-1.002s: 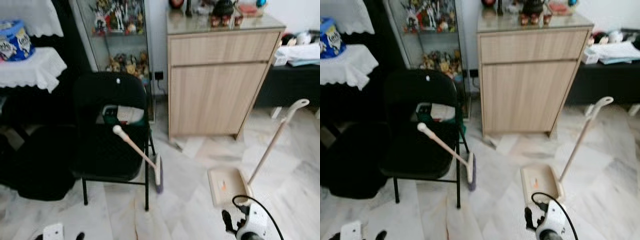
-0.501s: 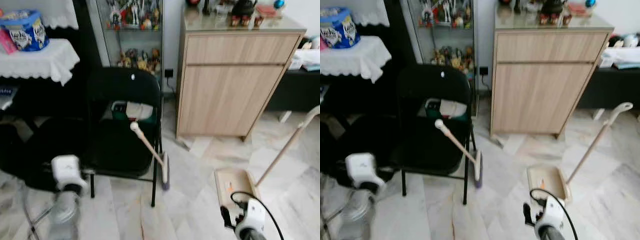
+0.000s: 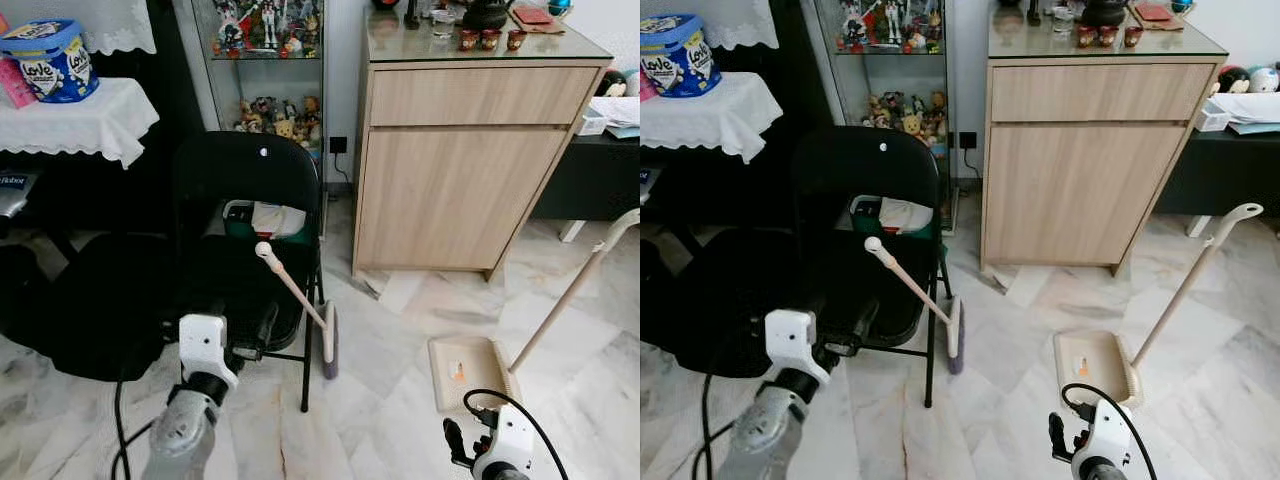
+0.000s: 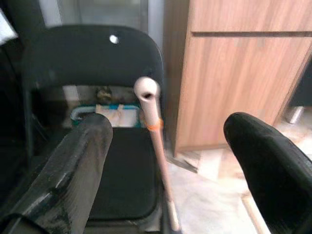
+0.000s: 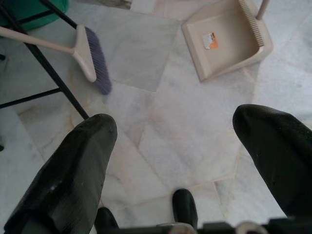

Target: Sweep floor

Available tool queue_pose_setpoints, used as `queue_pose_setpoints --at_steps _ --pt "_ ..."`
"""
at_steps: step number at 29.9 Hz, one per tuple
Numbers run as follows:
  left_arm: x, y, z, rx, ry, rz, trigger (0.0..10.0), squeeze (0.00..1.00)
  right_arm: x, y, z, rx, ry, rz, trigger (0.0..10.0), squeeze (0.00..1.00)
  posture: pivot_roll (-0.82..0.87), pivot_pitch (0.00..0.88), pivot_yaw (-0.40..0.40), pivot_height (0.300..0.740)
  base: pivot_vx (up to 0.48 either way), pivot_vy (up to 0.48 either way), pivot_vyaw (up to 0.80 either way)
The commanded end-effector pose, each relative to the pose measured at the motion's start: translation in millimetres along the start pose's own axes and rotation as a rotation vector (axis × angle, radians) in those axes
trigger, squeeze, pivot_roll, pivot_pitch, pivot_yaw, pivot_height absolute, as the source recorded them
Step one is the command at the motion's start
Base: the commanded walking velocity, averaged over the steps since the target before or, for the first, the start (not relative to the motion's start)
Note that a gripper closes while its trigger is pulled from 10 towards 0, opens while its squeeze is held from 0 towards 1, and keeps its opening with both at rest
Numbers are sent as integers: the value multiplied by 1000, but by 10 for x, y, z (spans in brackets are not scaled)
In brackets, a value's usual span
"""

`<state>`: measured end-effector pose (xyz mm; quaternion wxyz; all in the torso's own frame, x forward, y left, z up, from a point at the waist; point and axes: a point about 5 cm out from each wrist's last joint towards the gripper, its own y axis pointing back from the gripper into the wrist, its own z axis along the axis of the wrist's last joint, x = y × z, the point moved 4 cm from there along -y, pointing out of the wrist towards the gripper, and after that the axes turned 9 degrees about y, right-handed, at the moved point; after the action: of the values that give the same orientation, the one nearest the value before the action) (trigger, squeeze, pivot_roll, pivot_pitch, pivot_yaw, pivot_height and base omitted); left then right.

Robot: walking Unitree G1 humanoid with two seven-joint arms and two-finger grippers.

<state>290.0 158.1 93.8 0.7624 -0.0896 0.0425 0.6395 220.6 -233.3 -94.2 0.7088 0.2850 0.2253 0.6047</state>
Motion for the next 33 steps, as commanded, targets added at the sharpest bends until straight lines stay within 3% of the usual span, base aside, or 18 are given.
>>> queue_pose_setpoints --at_steps 1,2,8,13,18,33 --pt "329 93 27 10 -14 111 10000 0 -21 1 16 -10 -6 -8 10000 0 27 35 31 740 0 0 0" --pt "499 138 39 14 -53 157 10000 0 -23 1 18 -11 -3 -9 10000 0 27 35 31 740 0 0 0" --pt "751 285 -67 57 -85 216 10000 0 4 -7 33 -12 13 4 10000 0 42 36 24 740 0 0 0" --pt "694 348 -147 65 -48 200 10000 0 38 -14 47 -15 27 21 10000 0 22 16 9 740 0 0 0" --pt "597 299 -132 47 -43 159 10000 0 1 -20 85 -21 35 17 10000 0 27 0 2 740 0 0 0" --pt "559 314 -154 43 -28 157 10000 0 -109 17 24 -16 7 -26 10000 0 25 8 10 740 0 0 0"
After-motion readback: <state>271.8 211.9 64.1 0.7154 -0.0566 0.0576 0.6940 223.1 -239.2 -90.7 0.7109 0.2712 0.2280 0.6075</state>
